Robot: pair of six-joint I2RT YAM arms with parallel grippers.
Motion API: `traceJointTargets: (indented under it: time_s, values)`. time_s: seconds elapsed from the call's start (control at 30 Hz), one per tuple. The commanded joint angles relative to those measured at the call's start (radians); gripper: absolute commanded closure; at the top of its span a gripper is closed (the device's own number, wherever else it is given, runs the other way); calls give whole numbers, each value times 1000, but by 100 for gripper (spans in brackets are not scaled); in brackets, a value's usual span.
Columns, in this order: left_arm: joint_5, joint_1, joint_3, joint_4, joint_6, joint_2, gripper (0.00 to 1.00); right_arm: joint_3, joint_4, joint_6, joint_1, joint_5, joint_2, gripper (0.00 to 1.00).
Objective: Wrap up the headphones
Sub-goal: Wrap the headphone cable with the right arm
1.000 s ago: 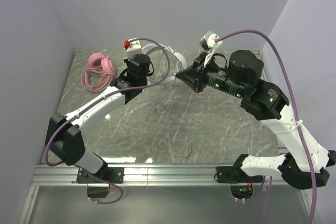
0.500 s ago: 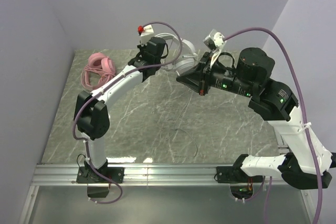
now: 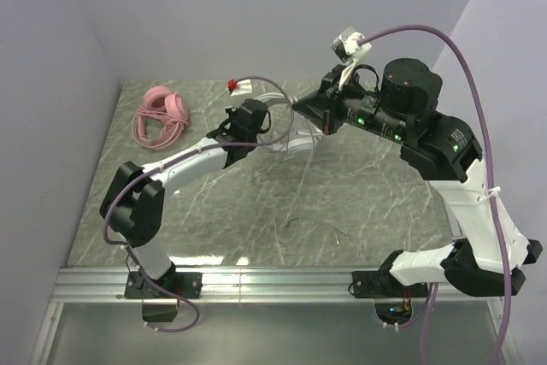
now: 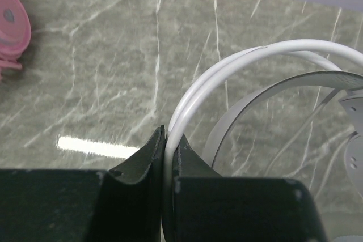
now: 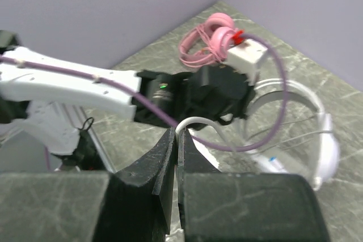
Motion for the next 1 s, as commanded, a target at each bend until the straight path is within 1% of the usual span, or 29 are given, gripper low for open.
traceJointTargets:
  time_s: [0.0,0.2,0.37,0.4,0.53,0.7,0.8,0.9,0.97]
  values:
    - [28,-3,-65,159,-76,-116,100,58,52,-18,-34,14,-2,100]
    - [99,-18,-195,217,-118,-239,100,51,75,6,-108,-5,12,100]
    - [165,-32,-277,267,-101,-343,100,29,104,28,-174,-90,27,100]
    - [166,-43,-301,275,-93,-355,100,29,110,31,-186,-103,32,100]
    - [131,-69,-318,257,-66,-392,100,37,122,45,-228,-158,56,100]
    - [97,-80,-268,205,-55,-323,100,95,127,69,-235,-228,79,100]
    - [91,-84,-249,224,-47,-282,100,127,121,80,-237,-247,96,100]
    - [77,-90,-196,220,-55,-189,100,192,96,83,-237,-252,119,100]
    - [44,-99,-163,214,-47,-152,100,197,93,83,-237,-249,129,100]
